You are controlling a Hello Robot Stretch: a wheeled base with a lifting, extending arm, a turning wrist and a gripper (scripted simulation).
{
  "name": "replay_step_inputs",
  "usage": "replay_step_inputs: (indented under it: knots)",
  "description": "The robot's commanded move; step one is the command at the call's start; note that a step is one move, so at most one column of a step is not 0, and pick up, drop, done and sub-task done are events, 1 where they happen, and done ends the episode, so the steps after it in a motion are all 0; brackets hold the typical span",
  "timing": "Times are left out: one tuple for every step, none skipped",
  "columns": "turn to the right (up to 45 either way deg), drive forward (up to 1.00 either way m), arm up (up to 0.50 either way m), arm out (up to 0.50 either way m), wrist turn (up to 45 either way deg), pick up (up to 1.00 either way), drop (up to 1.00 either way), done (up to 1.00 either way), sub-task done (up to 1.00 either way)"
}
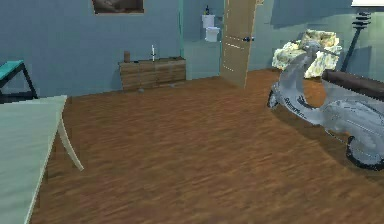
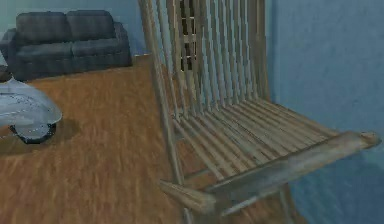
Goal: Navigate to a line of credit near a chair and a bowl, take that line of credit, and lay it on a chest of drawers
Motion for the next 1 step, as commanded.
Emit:
replay_step_inputs:
  knots:
    - [-21.0, 0.0, 0.0, 0.0, 0.0, 0.0, 0.0, 0.0, 0.0]
